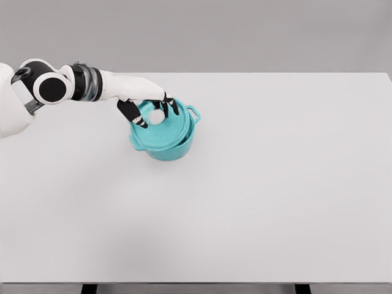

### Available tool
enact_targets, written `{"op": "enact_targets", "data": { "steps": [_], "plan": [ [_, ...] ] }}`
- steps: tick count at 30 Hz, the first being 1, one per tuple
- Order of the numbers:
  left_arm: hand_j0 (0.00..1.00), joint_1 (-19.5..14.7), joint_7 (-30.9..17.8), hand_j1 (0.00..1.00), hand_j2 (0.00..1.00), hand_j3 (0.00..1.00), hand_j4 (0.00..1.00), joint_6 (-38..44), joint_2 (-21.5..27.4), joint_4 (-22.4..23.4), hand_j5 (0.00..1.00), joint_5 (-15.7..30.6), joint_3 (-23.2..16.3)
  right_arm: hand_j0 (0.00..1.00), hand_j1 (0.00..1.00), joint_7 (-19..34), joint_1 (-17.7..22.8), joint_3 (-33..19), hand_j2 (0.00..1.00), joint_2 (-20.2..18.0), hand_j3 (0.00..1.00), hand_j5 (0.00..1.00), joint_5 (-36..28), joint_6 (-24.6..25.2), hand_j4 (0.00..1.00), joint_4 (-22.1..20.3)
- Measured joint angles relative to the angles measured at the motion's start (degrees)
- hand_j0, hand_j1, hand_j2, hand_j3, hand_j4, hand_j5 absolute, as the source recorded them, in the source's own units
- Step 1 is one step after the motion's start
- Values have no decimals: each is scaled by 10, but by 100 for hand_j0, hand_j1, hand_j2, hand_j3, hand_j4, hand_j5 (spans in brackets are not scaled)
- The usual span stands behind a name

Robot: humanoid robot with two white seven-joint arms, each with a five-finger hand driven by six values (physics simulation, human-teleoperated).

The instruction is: Cover the pot with left arm

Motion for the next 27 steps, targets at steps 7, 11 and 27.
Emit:
{"op": "enact_targets", "data": {
  "steps": [7, 11, 27],
  "plan": [
    [86, 1, -2, 86, 86, 86, 86, 0, -4, -1, 86, 0, 0, 100, 100, 0, -1, 0, 100, 0, 100, 100, 0, 0, 100, 0],
    [86, 2, -2, 86, 86, 86, 86, 0, -5, 0, 86, 0, 0, 100, 100, 0, -1, 0, 100, 0, 100, 100, 0, 0, 100, 0],
    [95, -1, -2, 95, 95, 95, 95, -4, 14, -1, 95, 0, 0, 100, 100, 0, -1, 0, 100, 0, 100, 100, 0, 0, 100, 0]
  ]
}}
